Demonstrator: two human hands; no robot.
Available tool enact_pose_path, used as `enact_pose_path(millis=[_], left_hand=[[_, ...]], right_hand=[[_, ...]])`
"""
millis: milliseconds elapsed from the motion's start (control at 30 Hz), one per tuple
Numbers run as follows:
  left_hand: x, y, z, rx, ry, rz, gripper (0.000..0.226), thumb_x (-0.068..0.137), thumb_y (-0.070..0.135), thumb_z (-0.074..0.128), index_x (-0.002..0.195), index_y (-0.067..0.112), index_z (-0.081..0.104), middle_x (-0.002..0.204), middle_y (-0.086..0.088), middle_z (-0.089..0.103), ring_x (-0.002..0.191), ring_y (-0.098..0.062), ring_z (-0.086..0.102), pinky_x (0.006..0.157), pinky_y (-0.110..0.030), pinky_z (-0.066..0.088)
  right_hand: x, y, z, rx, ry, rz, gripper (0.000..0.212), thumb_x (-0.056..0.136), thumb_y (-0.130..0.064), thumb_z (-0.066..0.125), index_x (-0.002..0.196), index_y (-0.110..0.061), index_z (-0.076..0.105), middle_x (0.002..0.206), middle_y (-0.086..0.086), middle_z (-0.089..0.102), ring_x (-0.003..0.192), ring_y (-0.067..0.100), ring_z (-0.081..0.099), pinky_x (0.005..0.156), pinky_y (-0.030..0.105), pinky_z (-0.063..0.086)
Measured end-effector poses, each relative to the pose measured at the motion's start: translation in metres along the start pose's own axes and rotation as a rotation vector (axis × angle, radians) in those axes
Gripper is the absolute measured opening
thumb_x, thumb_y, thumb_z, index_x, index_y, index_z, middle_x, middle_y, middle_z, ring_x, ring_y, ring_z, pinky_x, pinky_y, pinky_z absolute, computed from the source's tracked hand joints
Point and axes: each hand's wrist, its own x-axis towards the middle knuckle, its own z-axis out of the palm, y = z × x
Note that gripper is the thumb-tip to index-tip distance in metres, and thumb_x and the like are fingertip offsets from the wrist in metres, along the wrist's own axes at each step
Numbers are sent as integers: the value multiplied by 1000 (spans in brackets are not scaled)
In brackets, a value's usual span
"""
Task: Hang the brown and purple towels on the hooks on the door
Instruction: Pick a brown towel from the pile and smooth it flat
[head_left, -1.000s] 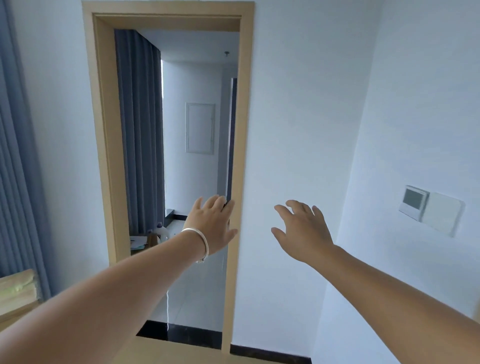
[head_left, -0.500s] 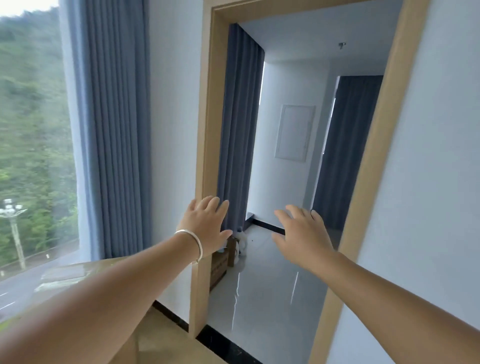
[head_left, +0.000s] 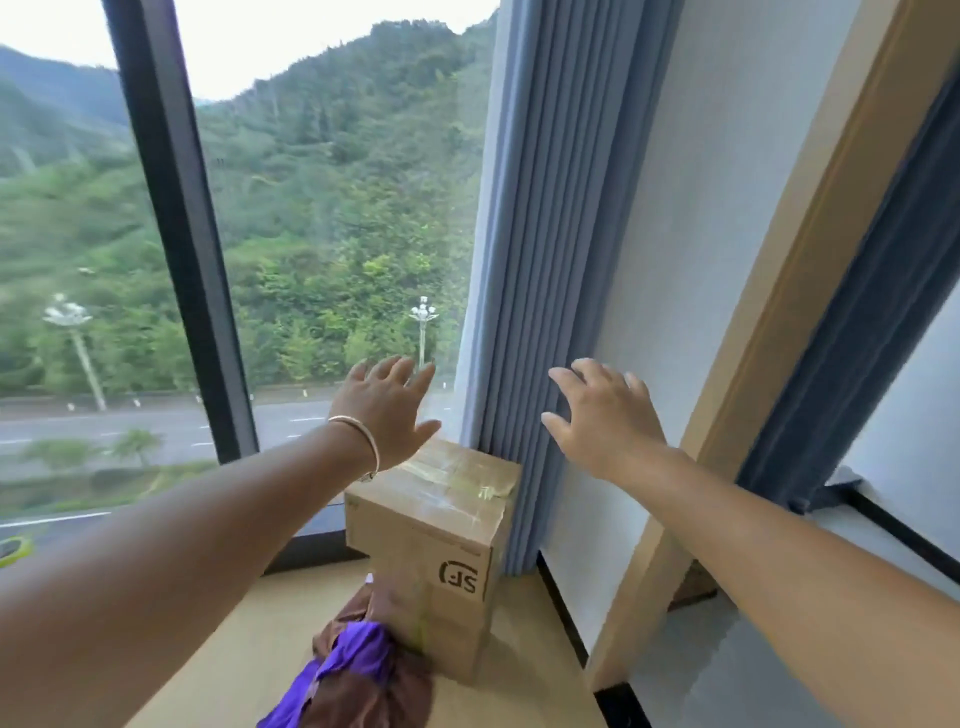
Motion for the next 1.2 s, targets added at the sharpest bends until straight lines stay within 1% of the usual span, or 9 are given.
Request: enact_pose_path(millis=[167,367,500,633,733,833,967,1067,1200], left_hand=[[-15,-54,47,44,-116,-204,75,91,64,33,150,22,13,156,-3,24,144,-23,20,116,-45,19],[-65,-120,123,57,-283,-410,74,91,60,38,150,21,15,154,-7,27,143,-25,21,116,-46,19],[-100,-157,197,0,-393,-500,72,91,60,39,149,22,19,151,-5,30,141,-23,23,114,-44,18],[-141,-184,283,-78,-523,-579,67,91,58,38,147,23,24,150,-5,33,139,-22,26,110,-42,23],[-179,-195,352,-147,-659,-659,64,92,57,36,146,25,26,150,-4,32,137,-23,29,110,-40,24],[-219,-193,425,-214,-775,-735,61,93,55,37,145,25,29,148,-3,35,136,-22,31,109,-40,23],[-271,-167,513,-294,-892,-781,60,93,55,38,144,25,29,145,-3,38,135,-22,32,109,-40,23],[-304,-140,576,-346,-934,-798,58,92,54,41,141,24,34,140,-2,42,132,-22,35,107,-39,25],[-336,-106,667,-397,-947,-817,55,90,53,44,136,21,41,133,-2,47,128,-22,39,104,-38,29]], right_hand=[[80,-50,69,117,-83,-182,55,95,-49,43,145,-26,33,150,3,34,138,24,30,115,50,17],[123,-155,159,217,-220,-420,55,94,-48,46,142,-23,37,150,3,34,137,25,31,112,47,22],[124,-219,231,264,-336,-486,50,93,-45,49,135,-19,44,141,1,43,130,25,37,108,43,24],[124,-271,312,184,-472,-585,55,93,-48,48,138,-18,41,141,1,43,130,23,38,113,43,22],[119,-304,375,121,-541,-629,51,92,-50,46,134,-20,45,138,-1,45,128,20,40,110,41,24],[107,-332,444,86,-623,-668,47,92,-50,46,129,-22,47,131,-2,48,122,20,45,106,38,27],[74,-357,540,42,-733,-725,46,90,-51,50,125,-21,51,123,0,52,112,22,51,100,35,33],[46,-367,615,42,-802,-767,45,88,-48,55,121,-16,55,117,5,54,106,26,53,92,37,38],[6,-377,723,56,-877,-803,45,87,-44,60,117,-10,59,112,11,56,102,32,54,86,41,41]])
